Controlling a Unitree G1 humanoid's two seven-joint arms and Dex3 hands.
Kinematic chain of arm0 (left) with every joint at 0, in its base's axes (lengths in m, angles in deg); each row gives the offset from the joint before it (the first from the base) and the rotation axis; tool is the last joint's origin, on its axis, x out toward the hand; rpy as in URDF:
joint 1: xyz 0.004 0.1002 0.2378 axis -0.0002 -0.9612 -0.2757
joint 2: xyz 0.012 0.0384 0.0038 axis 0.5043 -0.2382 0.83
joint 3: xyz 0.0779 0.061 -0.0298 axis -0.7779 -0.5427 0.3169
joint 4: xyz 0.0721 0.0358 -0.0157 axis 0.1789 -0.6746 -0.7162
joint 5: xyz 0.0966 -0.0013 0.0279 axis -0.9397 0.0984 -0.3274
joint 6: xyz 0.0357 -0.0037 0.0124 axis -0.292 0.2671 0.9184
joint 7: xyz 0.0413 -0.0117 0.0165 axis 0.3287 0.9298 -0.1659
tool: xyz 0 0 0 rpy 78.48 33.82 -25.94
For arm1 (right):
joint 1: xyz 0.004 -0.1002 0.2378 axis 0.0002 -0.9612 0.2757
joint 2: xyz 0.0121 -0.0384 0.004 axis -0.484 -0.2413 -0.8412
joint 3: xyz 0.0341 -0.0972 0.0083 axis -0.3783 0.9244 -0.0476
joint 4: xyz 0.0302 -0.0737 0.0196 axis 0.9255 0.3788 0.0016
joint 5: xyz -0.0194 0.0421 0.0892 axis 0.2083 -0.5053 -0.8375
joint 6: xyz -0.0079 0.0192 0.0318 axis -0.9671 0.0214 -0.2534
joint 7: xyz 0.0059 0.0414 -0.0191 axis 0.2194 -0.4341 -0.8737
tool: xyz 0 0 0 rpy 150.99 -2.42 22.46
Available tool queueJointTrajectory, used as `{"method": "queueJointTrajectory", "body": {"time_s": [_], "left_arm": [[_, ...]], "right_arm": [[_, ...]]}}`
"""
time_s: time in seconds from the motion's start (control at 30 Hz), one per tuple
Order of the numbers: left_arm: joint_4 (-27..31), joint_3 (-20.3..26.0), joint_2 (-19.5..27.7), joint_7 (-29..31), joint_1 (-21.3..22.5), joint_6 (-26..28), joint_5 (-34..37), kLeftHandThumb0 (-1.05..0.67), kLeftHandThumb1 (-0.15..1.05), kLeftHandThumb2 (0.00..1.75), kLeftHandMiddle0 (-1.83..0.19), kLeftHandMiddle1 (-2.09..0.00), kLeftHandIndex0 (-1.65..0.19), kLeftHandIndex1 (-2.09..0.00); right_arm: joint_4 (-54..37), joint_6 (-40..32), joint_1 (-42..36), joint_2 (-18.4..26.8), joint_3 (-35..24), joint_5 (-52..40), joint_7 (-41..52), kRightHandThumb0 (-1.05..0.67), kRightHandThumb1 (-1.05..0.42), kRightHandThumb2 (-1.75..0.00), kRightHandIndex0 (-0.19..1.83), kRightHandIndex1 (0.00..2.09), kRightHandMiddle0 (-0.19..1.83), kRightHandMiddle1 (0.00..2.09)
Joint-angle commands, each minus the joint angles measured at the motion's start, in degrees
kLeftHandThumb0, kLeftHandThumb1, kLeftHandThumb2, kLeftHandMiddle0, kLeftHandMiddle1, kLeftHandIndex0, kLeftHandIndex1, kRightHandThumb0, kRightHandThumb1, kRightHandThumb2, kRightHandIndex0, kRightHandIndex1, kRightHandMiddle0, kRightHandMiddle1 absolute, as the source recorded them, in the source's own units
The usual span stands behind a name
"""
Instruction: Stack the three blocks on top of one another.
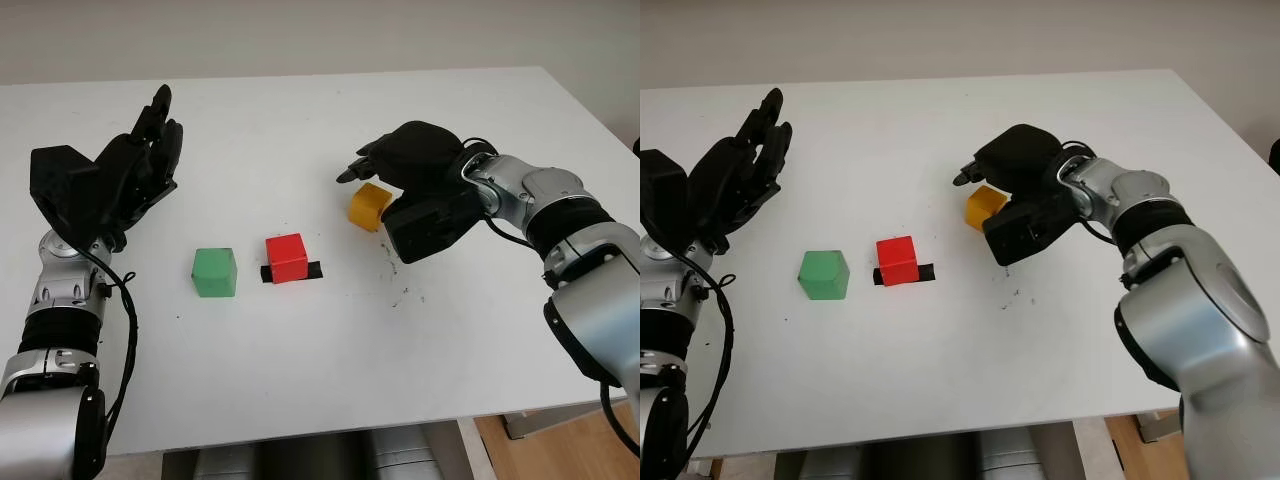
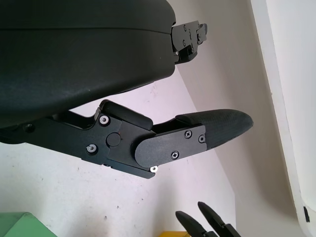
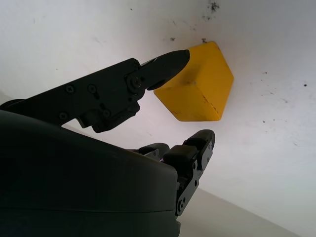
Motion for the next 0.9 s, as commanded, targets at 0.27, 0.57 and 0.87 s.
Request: {"method": "queueJointTrajectory", "body": {"time_s": [0.27,0.57,0.87], "left_arm": [[0.8,0.1,1.0,0.3,0.3,-0.1,0.1,-0.72,1.05,0.67,0.19,0.0,0.19,0.0],[-0.3,0.2,1.2,0.7,0.6,-0.8,0.2,-0.73,1.05,0.64,0.19,0.0,0.19,0.0],[0.2,0.1,1.4,0.6,0.7,-0.8,-0.2,-0.73,1.05,0.65,0.19,0.0,0.19,0.0]], "right_arm": [[0.3,-0.1,-0.3,1.5,0.7,0.6,-1.0,-0.32,-0.86,-0.05,0.44,0.09,0.55,0.13],[0.3,-1.2,-0.5,0.7,1.3,0.9,-1.1,-0.32,-0.87,-0.06,0.45,0.09,0.62,0.15],[0.4,-0.8,-0.9,0.2,0.8,0.1,-0.7,-0.32,-0.88,-0.06,0.48,0.09,0.66,0.17]]}}
